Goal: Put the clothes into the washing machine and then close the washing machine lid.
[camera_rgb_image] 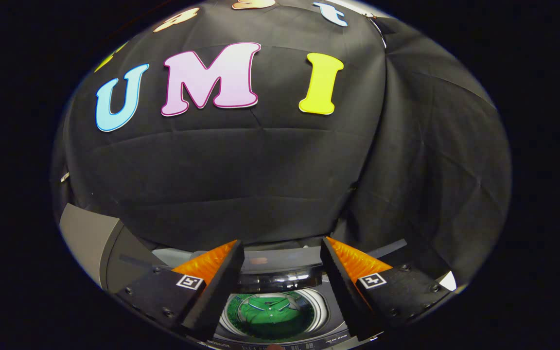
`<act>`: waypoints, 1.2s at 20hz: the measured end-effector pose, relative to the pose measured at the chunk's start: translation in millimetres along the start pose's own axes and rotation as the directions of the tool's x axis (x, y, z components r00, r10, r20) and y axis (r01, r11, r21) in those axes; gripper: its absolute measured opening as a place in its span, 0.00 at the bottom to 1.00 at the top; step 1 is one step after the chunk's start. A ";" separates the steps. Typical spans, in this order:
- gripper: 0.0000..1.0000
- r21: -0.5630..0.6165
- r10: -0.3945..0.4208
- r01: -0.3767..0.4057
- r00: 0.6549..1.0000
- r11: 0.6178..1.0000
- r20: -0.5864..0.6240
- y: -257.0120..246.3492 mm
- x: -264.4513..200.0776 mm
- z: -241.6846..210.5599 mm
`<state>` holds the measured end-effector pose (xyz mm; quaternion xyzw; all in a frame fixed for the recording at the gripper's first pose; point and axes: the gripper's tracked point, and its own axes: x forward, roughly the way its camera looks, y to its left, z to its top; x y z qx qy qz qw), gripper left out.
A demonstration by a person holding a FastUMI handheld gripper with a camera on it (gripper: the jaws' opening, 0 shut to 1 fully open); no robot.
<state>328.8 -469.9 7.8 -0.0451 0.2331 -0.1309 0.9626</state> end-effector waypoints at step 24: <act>0.99 -0.016 0.010 -0.016 0.945 1.000 -0.326 11.9 0.4 -168.6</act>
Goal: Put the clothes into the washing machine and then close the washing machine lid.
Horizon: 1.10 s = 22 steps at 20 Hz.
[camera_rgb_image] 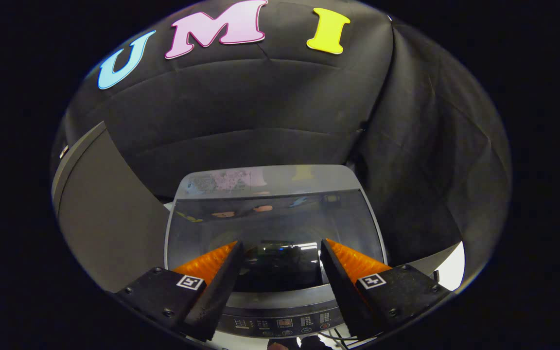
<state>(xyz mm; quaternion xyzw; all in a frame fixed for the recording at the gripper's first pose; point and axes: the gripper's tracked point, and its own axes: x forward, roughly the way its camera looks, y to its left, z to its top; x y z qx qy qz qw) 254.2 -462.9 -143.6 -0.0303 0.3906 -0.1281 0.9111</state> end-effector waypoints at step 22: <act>0.99 0.064 0.012 -0.010 1.000 0.998 -0.019 -15.1 -34.6 -29.5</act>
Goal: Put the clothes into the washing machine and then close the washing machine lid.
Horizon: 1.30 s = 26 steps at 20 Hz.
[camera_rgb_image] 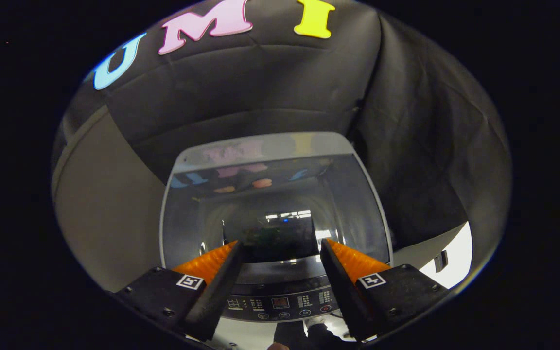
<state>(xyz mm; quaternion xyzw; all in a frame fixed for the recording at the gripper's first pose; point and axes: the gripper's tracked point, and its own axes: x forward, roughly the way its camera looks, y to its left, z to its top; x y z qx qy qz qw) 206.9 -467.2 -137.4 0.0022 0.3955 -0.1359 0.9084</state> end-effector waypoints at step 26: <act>0.99 -0.110 0.197 -0.181 0.582 0.977 0.789 26.9 -284.6 211.3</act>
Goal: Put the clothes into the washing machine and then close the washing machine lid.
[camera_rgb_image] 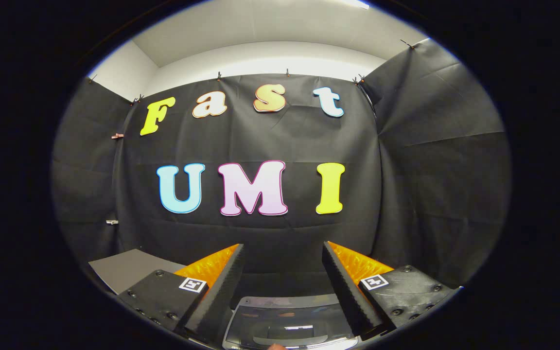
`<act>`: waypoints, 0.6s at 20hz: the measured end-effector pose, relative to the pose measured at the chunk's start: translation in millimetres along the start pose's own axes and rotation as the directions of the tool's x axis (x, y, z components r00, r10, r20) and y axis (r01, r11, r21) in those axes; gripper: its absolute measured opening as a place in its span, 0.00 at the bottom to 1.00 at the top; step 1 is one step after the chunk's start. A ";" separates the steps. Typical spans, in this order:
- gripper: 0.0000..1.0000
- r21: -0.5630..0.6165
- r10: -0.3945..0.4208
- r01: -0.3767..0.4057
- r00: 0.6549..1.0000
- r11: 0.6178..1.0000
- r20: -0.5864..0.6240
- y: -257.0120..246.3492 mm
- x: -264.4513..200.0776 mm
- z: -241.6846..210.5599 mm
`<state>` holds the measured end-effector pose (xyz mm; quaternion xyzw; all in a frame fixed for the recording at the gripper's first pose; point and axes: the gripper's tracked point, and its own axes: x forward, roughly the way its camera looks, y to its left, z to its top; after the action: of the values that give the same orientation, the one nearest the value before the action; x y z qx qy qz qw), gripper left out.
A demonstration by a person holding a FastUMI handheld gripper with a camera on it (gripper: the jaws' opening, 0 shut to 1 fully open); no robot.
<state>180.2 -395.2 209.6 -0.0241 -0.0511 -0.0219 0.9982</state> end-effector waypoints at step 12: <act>0.99 -0.014 -0.023 0.023 1.000 1.000 -0.013 -0.8 -1.5 -4.0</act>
<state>179.1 -396.2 205.5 -0.0304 -0.0446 -0.0336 0.9980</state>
